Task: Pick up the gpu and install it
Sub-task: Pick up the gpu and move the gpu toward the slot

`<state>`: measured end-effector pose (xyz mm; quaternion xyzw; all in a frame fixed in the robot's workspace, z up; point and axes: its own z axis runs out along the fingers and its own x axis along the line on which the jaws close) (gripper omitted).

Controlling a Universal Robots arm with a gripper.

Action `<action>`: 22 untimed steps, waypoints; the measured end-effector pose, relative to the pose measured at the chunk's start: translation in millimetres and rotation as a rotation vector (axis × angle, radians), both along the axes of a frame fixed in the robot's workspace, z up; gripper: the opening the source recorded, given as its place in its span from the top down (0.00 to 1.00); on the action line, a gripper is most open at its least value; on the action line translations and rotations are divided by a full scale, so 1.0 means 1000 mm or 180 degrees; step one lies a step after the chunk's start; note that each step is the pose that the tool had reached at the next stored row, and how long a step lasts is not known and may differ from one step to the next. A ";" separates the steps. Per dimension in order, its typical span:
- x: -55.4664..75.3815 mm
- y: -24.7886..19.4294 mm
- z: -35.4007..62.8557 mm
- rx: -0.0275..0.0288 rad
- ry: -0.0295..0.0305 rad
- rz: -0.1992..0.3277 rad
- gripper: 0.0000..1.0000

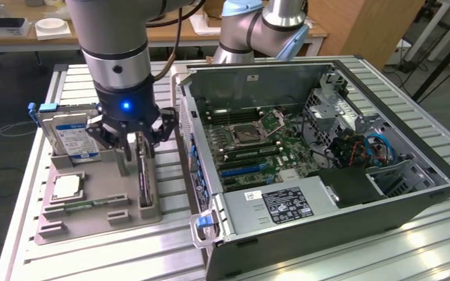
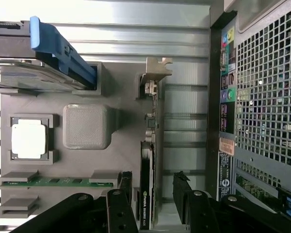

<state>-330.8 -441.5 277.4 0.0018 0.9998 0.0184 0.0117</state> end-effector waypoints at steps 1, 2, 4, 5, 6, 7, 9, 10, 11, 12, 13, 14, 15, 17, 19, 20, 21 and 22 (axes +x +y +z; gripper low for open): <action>0.000 -0.0001 -0.0008 0.0000 0.0000 0.0000 0.53; 0.000 -0.0001 -0.0016 0.0000 0.0000 0.0000 0.53; -0.001 -0.0003 -0.0032 0.0000 0.0000 0.0000 0.53; -0.001 -0.0004 -0.0041 0.0000 0.0000 0.0000 0.53; -0.001 -0.0004 -0.0049 0.0000 0.0000 0.0000 0.53; -0.001 -0.0005 -0.0056 0.0000 0.0000 0.0000 0.53; -0.001 -0.0007 -0.0071 0.0000 0.0000 0.0000 0.53; -0.001 -0.0008 -0.0078 0.0000 0.0000 0.0000 0.53; -0.001 -0.0009 -0.0085 0.0000 0.0001 0.0000 0.53; -0.001 -0.0010 -0.0092 0.0000 0.0000 0.0000 0.53; -0.002 -0.0011 -0.0098 0.0000 0.0000 0.0000 0.53; -0.002 -0.0013 -0.0104 0.0000 0.0000 0.0000 0.53; -0.002 -0.0014 -0.0110 0.0000 0.0001 0.0000 0.53; -0.002 -0.0017 -0.0123 0.0000 0.0000 0.0000 0.53; -0.003 -0.0020 -0.0134 0.0000 0.0000 -0.0001 0.53; -0.003 -0.0022 -0.0140 0.0000 0.0000 -0.0001 0.53; -0.003 -0.0024 -0.0147 0.0000 0.0000 -0.0001 0.53; -0.003 -0.0026 -0.0153 0.0000 0.0000 0.0000 0.53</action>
